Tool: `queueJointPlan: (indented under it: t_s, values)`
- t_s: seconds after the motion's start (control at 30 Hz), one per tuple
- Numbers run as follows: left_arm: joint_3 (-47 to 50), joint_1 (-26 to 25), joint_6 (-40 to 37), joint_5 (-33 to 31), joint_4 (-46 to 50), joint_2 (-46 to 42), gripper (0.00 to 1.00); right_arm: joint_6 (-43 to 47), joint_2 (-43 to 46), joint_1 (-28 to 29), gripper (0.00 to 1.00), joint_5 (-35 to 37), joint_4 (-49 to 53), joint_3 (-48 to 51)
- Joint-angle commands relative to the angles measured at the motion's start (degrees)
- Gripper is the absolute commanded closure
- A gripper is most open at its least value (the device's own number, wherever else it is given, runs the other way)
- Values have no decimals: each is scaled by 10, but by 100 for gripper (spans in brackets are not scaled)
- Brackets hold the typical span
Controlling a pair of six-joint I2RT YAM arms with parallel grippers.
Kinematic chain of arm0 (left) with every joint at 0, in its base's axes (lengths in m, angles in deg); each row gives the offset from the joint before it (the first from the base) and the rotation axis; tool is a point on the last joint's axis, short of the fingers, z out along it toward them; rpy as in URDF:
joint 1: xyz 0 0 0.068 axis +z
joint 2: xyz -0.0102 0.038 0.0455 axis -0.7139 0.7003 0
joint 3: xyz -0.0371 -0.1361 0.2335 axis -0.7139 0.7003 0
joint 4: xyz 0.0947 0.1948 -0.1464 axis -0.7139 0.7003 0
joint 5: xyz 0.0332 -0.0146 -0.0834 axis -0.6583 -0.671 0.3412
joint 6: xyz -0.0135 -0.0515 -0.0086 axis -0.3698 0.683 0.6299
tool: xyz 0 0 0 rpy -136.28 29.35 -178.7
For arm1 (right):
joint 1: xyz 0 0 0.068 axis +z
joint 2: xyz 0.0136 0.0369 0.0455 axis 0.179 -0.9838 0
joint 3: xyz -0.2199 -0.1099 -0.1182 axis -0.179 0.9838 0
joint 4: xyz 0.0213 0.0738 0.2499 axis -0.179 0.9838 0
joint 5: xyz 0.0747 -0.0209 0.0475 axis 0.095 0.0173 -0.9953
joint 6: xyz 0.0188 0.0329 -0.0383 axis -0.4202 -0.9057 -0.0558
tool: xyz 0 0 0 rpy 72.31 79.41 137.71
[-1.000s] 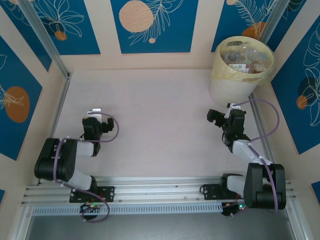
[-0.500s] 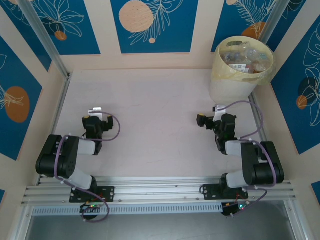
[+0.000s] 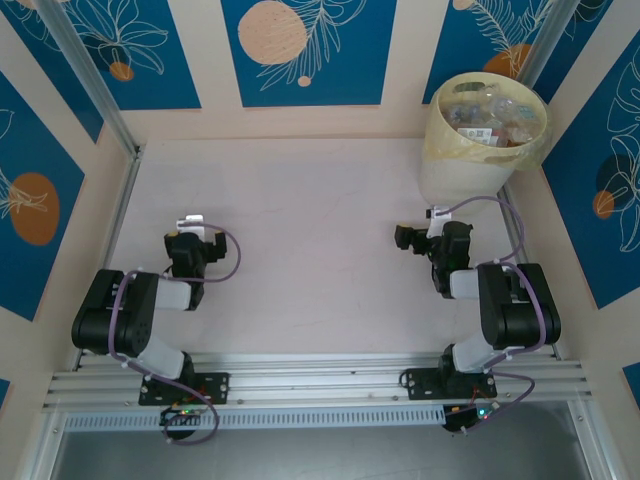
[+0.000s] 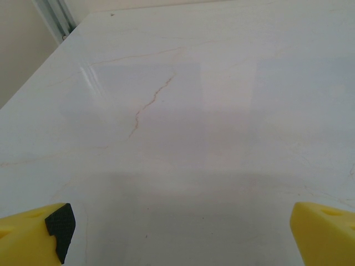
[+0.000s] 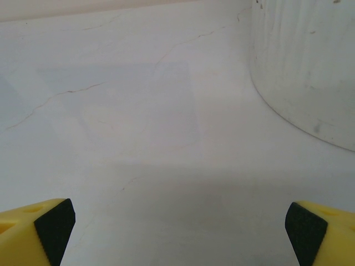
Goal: Put the plastic bottles in the bin
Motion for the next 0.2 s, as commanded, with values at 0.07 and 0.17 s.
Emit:
queueJointPlan:
  t_s: [0.07, 0.17]
  values:
    - [-9, -4, -9, -6, -15, -2, 0, 0, 5, -3, 1, -2, -3, -13]
    - [-8, -4, -9, -6, -14, -2, 0, 0, 6, -2, 1, -2, -4, -12]
